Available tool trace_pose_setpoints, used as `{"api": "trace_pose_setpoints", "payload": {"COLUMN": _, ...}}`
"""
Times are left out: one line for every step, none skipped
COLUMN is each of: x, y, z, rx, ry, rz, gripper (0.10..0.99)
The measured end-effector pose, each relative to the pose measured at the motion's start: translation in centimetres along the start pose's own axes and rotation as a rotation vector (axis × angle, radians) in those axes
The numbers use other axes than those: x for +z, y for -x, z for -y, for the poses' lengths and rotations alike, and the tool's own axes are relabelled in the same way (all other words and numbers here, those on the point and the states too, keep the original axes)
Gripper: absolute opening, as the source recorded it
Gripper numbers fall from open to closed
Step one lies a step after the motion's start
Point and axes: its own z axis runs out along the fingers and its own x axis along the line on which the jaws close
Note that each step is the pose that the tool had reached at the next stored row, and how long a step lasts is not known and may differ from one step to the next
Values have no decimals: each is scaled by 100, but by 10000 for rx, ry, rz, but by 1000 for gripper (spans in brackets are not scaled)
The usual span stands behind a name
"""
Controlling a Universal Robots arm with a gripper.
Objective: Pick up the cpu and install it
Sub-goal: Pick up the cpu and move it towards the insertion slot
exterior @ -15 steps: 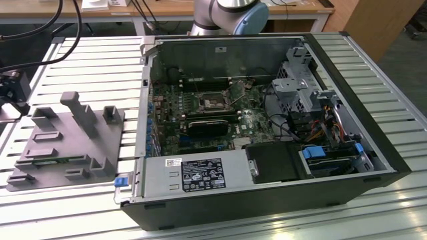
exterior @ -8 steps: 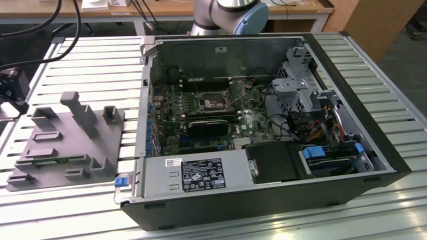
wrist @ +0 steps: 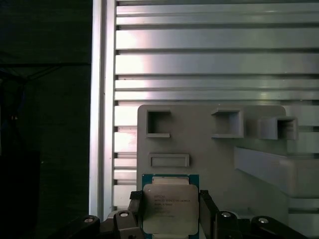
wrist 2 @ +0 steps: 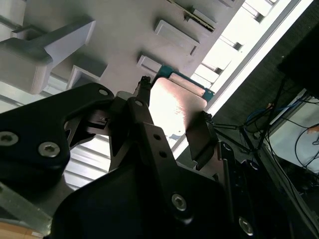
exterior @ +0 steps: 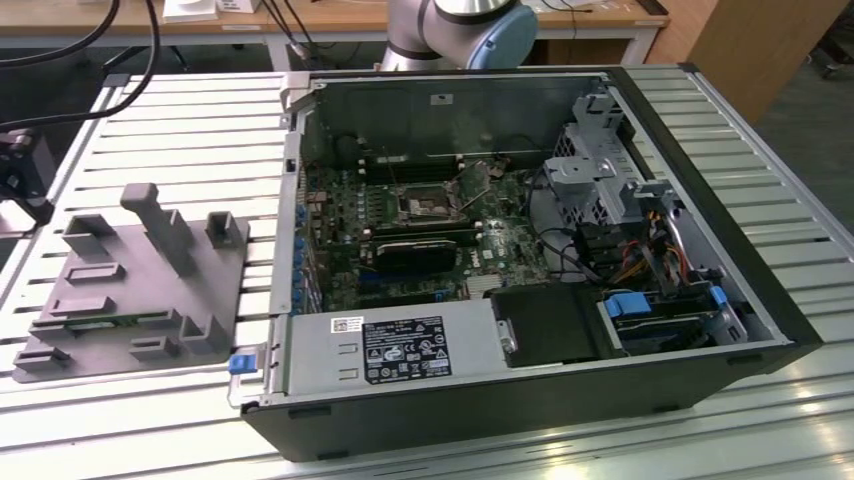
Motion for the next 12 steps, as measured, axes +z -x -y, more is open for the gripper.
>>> {"api": "trace_pose_setpoints", "payload": {"x": -6, "y": 0, "z": 0, "rx": 0, "ry": 0, "rz": 1, "gripper": 537}}
{"api": "trace_pose_setpoints", "payload": {"x": -12, "y": -1, "z": -1, "rx": 0, "ry": 0, "rz": 1, "gripper": 537}}
{"api": "trace_pose_setpoints", "payload": {"x": -17, "y": -1, "z": -1, "rx": 0, "ry": 0, "rz": 1, "gripper": 537}}
{"api": "trace_pose_setpoints", "payload": {"x": -24, "y": -1, "z": -2, "rx": 0, "ry": 0, "rz": 0, "gripper": 537}}
{"api": "trace_pose_setpoints", "payload": {"x": -30, "y": -1, "z": -2, "rx": 0, "ry": 1, "rz": 1, "gripper": 537}}
{"api": "trace_pose_setpoints", "payload": {"x": -36, "y": -1, "z": -2, "rx": 0, "ry": 0, "rz": 1, "gripper": 537}}
{"api": "trace_pose_setpoints", "payload": {"x": -41, "y": -1, "z": -3, "rx": 0, "ry": 1, "rz": 1, "gripper": 537}}
{"api": "trace_pose_setpoints", "payload": {"x": -47, "y": -1, "z": -3, "rx": 0, "ry": 0, "rz": 1, "gripper": 537}}
{"api": "trace_pose_setpoints", "payload": {"x": -52, "y": -2, "z": -3, "rx": 0, "ry": 0, "rz": 1, "gripper": 537}}
{"api": "trace_pose_setpoints", "payload": {"x": -58, "y": -2, "z": -4, "rx": 0, "ry": 0, "rz": 1, "gripper": 537}}
{"api": "trace_pose_setpoints", "payload": {"x": -63, "y": -2, "z": -4, "rx": 0, "ry": 0, "rz": 1, "gripper": 537}}
{"api": "trace_pose_setpoints", "payload": {"x": -70, "y": -2, "z": -5, "rx": 0, "ry": 0, "rz": 1, "gripper": 537}}
